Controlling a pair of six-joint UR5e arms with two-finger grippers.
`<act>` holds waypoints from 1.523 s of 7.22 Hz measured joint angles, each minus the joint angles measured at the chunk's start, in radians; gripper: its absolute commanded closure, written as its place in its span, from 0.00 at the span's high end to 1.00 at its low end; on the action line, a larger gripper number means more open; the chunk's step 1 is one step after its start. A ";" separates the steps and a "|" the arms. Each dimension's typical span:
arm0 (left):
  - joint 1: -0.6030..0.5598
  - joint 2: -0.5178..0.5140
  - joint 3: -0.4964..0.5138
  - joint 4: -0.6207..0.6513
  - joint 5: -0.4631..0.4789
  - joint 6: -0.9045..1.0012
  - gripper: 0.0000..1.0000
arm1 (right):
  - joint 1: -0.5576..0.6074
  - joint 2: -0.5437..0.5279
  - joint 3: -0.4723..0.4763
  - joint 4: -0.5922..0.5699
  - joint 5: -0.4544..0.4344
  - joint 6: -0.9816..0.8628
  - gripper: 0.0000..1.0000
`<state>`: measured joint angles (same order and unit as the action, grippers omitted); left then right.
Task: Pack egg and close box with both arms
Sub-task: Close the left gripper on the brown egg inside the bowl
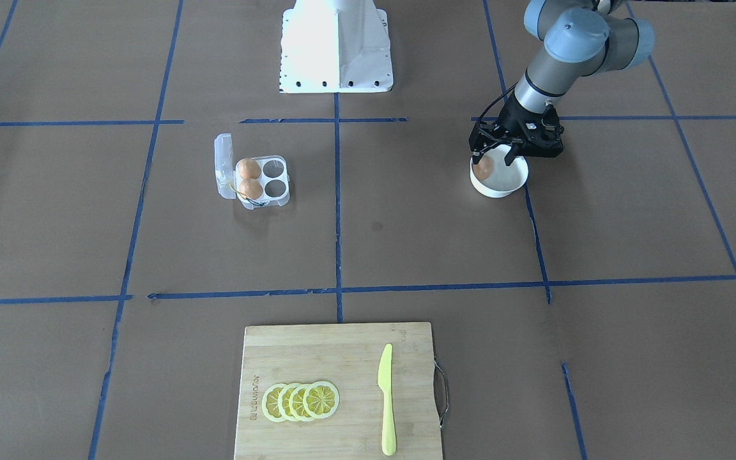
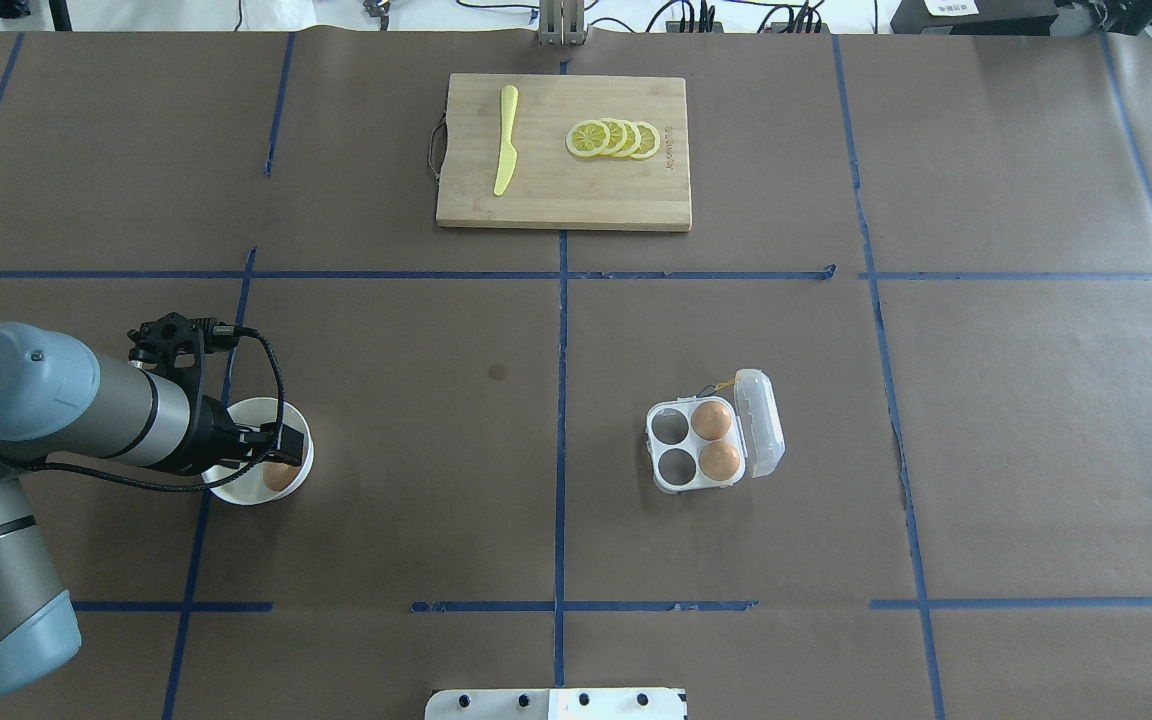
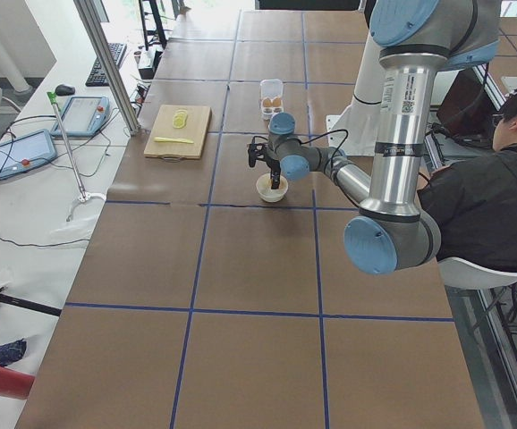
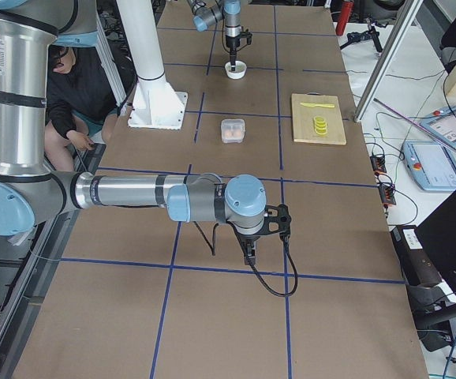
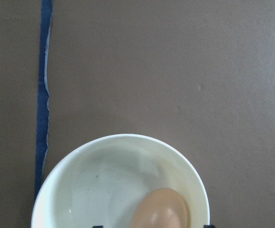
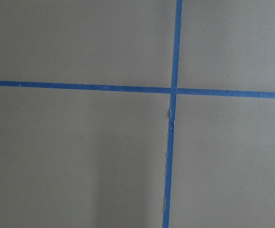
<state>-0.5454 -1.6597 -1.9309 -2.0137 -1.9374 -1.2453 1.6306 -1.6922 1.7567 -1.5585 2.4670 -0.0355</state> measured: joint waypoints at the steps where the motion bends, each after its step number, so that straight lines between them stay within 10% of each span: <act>1: 0.000 0.000 0.001 0.001 0.000 0.002 0.73 | 0.000 0.000 0.000 0.000 0.003 0.000 1.00; 11: 0.001 -0.031 0.062 0.000 0.001 0.006 0.72 | 0.000 0.003 -0.003 -0.002 0.004 0.000 1.00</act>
<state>-0.5446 -1.6911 -1.8689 -2.0139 -1.9364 -1.2394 1.6306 -1.6895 1.7534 -1.5601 2.4713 -0.0353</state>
